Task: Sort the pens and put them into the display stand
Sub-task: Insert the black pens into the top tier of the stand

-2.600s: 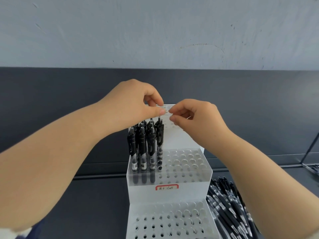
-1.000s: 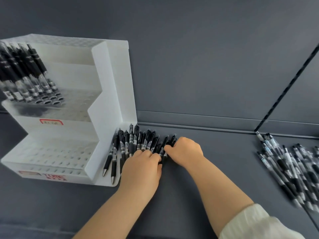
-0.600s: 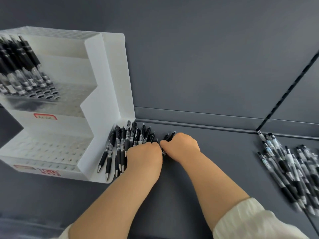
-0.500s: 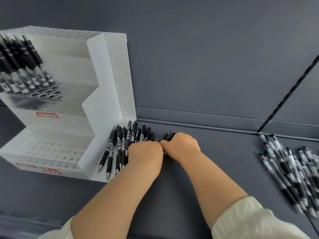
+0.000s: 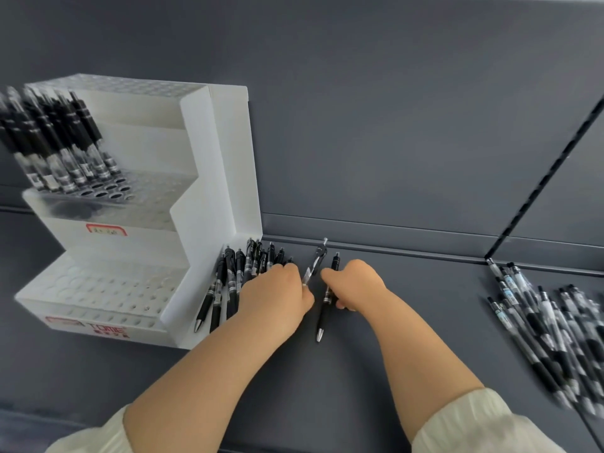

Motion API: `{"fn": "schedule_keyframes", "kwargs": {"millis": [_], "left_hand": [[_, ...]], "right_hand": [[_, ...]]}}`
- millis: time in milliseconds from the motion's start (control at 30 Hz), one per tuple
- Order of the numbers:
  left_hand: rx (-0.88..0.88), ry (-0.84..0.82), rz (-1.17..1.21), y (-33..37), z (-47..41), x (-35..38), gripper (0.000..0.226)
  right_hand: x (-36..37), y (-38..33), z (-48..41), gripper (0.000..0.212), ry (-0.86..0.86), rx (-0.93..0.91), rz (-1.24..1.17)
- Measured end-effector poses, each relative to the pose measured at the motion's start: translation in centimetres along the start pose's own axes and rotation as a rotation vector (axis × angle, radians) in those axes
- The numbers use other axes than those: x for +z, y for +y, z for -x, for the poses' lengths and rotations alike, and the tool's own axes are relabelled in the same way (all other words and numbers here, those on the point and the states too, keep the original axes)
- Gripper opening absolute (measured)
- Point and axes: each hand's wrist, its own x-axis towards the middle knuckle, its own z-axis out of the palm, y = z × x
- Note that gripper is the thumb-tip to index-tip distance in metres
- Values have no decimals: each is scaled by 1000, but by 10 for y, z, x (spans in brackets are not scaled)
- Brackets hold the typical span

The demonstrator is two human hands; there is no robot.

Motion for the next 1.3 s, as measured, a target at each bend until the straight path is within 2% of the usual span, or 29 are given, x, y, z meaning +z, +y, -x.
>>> {"fn": "schedule_keyframes", "kwargs": {"millis": [67,167,367,433,533,633,867,1133,1300], "left_hand": [[-4,58,131,-8,7,-1,18],[-22,53,384,-20,16,-8,11],[-44,182,771,-37,28,-37,14],[-24,183,880,-48,33,-50,16],[32,187,1018,-68,42,-76,6],[106,244,1038,-95,48,-103,15],[174,300,1021,-166,53,-143,13],[174,342,1006,-231,48,-158,12],[192,324,1013,-259,48,-161,16]], "right_hand": [[-1,1,3,30,-20,3,-29],[-1,-4,10,26,-35,-40,-82],[-15,-40,42,18,121,-293,-266],[-18,-56,55,8,168,-379,-385],[-18,-84,74,12,211,-477,-519],[-15,-118,91,12,235,-560,-577],[10,-199,113,6,362,-737,-565],[53,-263,97,11,480,-767,-361],[69,-281,96,23,534,-749,-311]]}}
